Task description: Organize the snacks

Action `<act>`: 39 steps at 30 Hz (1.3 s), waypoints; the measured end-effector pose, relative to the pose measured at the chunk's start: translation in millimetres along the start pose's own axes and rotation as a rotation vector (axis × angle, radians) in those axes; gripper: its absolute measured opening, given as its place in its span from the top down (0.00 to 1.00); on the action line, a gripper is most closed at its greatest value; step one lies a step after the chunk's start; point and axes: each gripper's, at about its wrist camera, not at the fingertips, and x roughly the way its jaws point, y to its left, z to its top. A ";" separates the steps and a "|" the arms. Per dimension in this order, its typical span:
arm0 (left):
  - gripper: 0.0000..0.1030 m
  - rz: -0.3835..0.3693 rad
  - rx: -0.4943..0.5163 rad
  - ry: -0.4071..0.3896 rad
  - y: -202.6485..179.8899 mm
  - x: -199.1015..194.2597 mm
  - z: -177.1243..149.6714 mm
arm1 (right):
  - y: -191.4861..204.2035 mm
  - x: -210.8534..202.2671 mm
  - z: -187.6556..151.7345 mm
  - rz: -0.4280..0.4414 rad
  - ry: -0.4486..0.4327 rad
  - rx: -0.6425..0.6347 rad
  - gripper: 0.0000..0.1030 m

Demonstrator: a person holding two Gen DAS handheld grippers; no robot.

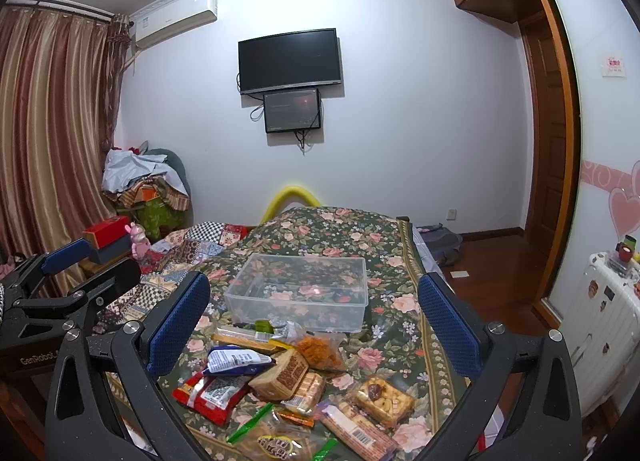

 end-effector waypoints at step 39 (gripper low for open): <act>0.19 -0.029 -0.007 0.180 15.6 37.4 -34.7 | -9.5 27.9 -31.5 -0.004 0.165 0.022 0.00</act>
